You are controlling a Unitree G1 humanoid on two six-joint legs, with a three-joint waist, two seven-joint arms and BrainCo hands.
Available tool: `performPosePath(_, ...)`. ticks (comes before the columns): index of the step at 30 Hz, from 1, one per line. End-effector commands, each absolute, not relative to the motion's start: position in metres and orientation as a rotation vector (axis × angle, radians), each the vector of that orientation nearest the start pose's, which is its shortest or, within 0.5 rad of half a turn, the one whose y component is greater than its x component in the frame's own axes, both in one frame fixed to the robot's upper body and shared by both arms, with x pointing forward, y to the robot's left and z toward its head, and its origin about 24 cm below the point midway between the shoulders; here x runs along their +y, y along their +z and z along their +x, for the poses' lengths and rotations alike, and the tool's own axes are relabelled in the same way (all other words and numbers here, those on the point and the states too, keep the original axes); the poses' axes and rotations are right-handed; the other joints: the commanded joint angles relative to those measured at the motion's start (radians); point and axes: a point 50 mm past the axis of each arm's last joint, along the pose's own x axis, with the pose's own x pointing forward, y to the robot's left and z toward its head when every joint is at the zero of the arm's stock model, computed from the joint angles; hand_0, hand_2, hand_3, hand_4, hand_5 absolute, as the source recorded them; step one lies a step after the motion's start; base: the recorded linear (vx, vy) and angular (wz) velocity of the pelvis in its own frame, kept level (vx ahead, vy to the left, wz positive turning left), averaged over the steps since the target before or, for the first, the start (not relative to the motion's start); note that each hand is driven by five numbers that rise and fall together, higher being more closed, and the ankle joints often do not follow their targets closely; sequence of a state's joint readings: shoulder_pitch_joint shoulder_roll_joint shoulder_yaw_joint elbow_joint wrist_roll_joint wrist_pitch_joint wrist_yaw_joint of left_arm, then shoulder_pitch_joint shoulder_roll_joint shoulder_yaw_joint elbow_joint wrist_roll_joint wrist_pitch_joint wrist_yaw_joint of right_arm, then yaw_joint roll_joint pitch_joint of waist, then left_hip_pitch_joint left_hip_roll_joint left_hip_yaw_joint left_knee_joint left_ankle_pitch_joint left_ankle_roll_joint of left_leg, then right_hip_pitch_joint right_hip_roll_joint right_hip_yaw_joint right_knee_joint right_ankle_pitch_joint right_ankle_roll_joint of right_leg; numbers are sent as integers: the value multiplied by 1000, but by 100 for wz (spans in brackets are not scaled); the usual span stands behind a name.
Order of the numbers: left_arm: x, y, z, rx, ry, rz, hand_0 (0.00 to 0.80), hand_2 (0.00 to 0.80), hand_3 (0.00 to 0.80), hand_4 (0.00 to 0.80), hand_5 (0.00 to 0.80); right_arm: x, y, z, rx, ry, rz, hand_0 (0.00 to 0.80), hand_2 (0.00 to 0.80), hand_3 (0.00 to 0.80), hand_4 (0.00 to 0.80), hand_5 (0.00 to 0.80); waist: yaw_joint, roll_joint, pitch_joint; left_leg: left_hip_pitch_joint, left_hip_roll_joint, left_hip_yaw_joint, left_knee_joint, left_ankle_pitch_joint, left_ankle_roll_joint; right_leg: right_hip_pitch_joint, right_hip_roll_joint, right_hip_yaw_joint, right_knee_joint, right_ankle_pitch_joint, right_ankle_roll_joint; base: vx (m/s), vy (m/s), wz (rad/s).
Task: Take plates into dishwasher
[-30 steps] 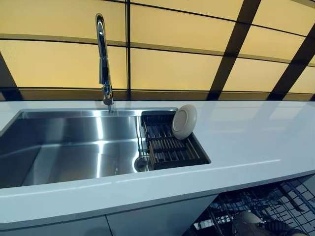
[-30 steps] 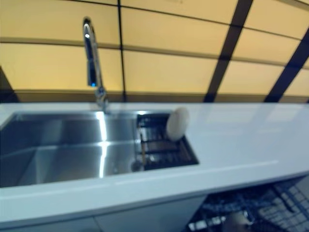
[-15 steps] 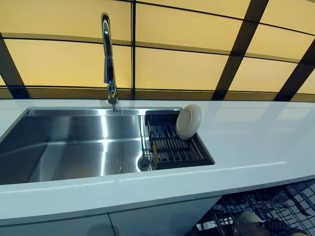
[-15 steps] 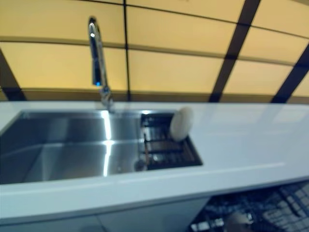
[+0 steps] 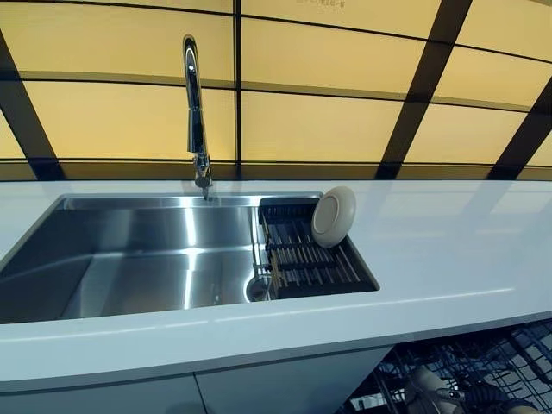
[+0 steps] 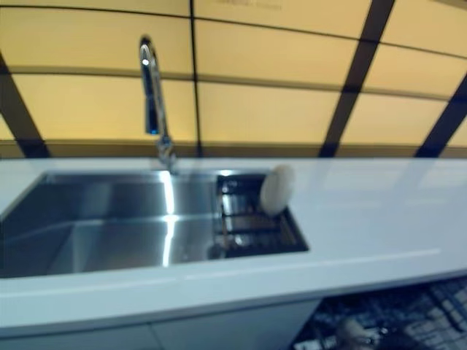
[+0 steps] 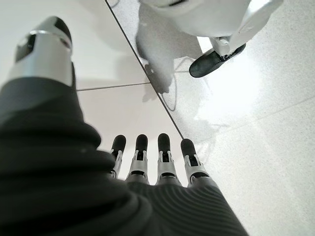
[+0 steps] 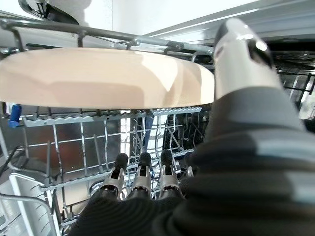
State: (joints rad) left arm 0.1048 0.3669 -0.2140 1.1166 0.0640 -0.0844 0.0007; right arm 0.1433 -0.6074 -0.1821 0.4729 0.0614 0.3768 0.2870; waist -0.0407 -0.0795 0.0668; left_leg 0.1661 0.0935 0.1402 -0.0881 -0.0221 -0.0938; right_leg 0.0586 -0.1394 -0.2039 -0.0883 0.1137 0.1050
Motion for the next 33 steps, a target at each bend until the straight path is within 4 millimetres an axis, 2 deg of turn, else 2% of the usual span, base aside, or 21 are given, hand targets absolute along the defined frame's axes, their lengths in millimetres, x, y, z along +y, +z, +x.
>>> performPosePath(1, 269, -144, 96, 1090, -33, 495, 0, 0, 0, 0, 0, -362, -6, 188, 780, -189, -379, 0, 0, 0, 0, 0, 1, -5, 10, -38, 22, 16, 8, 44, 8, 47, -1, -1, 35, -47, 31, 0, 0, 0)
performPosePath(4, 268, -144, 95, 1089, -25, 486, 0, 0, 0, 0, 0, -363, 6, 194, 715, -214, -381, 0, 0, 0, 0, 0, -4, -2, 9, -36, 23, 19, 8, 43, 6, 49, 0, 3, 32, -47, 30, 0, 0, 0)
performPosePath(9, 268, -144, 94, 1083, 8, 466, 0, 0, 0, 0, 0, -364, 46, 208, 504, -277, -361, 0, 0, 0, 0, 0, -18, 3, 15, -31, 27, 26, 9, 43, 5, 48, 2, 7, 35, -49, 27, -15, 7, 0)
performPosePath(15, 270, -146, 85, 1095, 59, 435, 0, 0, 0, 0, 0, -362, 81, 212, 347, -295, -345, 0, 0, 0, 0, 0, -41, 9, 9, -28, 28, 37, 11, 40, 6, 42, 4, 22, 44, -55, 25, -28, 22, -3)
performPosePath(20, 271, -147, 79, 1102, 89, 410, 0, 0, 0, 0, 0, -364, 90, 206, 285, -348, -295, 0, 0, 0, 0, 0, -59, 13, 4, -25, 28, 51, 14, 39, 7, 39, 6, 33, 45, -56, 22, -14, 16, -6)
performPosePath(24, 270, -149, 75, 1109, 102, 398, 0, 0, 0, 0, 0, -364, 105, 200, 179, -410, -330, 0, 0, 0, 0, 0, -78, 16, 5, -23, 29, 61, 14, 39, 9, 36, 6, 43, 50, -56, 23, -29, 31, -7)
performPosePath(33, 270, -147, 81, 1088, 122, 369, 0, 0, 0, 0, 0, -359, 182, 199, -158, -463, -488, 0, 0, 0, 0, 0, -101, 21, -4, -23, 27, 77, 15, 35, 9, 28, 4, 58, 58, -58, 23, -11, 27, -8)
